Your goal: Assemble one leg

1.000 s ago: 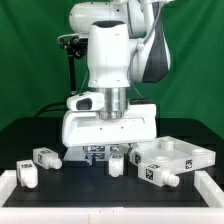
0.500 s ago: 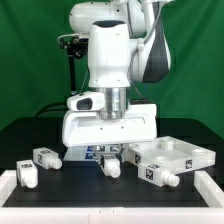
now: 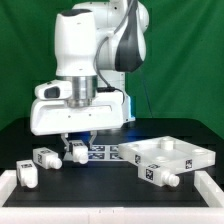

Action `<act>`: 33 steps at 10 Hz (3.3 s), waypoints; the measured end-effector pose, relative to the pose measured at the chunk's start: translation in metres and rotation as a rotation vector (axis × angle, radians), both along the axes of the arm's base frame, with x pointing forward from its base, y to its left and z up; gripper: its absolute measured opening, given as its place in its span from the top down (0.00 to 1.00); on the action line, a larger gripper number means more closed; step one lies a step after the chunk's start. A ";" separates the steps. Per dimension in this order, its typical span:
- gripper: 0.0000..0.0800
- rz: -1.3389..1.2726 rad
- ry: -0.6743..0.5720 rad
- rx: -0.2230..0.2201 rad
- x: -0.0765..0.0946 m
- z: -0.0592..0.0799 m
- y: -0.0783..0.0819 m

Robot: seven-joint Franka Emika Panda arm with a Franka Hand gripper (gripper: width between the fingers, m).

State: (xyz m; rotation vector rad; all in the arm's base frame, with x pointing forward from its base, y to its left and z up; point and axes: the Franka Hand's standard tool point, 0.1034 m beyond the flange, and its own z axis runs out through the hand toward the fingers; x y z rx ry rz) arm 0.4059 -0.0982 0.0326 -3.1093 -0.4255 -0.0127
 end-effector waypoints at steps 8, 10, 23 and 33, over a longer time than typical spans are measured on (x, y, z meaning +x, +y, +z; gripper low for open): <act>0.64 0.003 -0.033 -0.026 -0.017 -0.015 0.001; 0.64 0.009 -0.027 -0.029 -0.022 -0.019 -0.005; 0.19 -0.029 0.019 0.031 0.038 0.047 0.065; 0.19 0.007 0.002 0.057 0.106 0.054 0.134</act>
Offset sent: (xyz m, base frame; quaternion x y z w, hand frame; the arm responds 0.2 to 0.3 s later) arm 0.0000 0.0000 0.0000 0.0000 0.0000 0.0000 1.0000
